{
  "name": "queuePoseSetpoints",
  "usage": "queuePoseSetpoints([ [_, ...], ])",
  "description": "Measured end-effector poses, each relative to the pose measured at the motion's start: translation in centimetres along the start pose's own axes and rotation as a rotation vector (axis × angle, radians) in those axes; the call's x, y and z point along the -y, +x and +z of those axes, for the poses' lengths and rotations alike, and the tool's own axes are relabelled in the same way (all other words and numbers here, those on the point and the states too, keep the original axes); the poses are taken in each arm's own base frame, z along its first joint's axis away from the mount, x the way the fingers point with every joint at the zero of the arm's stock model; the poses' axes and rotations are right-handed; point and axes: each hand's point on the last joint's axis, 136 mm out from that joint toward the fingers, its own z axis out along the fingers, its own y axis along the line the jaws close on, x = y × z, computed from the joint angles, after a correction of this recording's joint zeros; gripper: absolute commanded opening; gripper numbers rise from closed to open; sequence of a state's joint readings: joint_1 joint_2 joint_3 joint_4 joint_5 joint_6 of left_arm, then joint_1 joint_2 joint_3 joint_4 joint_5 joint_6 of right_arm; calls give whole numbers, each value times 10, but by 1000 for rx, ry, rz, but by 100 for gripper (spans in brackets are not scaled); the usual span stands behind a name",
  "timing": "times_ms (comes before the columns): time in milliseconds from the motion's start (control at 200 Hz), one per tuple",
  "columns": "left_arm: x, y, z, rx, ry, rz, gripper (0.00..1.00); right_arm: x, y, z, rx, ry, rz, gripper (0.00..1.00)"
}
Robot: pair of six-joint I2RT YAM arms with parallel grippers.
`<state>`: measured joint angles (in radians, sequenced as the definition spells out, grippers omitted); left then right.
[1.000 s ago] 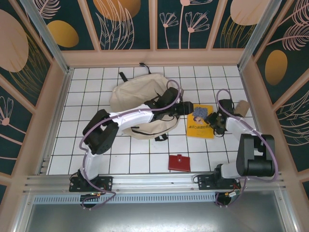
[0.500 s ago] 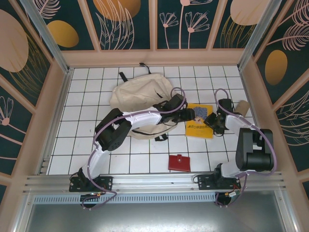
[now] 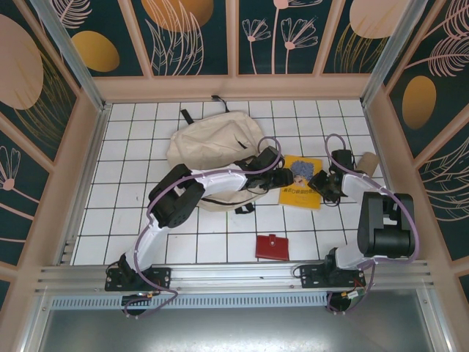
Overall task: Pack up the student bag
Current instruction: Pick up the book from the middle-right of the table.
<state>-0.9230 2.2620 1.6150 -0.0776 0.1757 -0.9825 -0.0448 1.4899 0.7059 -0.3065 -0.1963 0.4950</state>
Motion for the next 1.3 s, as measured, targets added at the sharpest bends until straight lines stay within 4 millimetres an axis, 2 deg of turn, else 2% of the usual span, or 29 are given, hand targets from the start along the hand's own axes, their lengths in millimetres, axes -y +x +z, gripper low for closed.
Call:
queuePoseSetpoints([
  [435, -1, 2, 7, -39, 14, -16, 56, -9, 1, 2, -23, -68, 3, 39],
  [691, 3, 2, 2, -98, 84, -26, 55, -9, 1, 3, -23, -86, 2, 38],
  [831, 13, -1, -12, -94, 111, -5, 55, -12, 0, 4, -19, -117, 3, 38],
  [1136, 59, -23, -60, -7, 222, 54, 55, -36, 9, 7, -52, -207, -5, 38],
  [1231, 63, -26, -69, 20, 238, 56, 55, -47, 15, 9, -71, -238, -15, 38],
  [1296, 58, -27, -73, 34, 232, 42, 55, -53, 19, 11, -82, -250, -23, 38],
])
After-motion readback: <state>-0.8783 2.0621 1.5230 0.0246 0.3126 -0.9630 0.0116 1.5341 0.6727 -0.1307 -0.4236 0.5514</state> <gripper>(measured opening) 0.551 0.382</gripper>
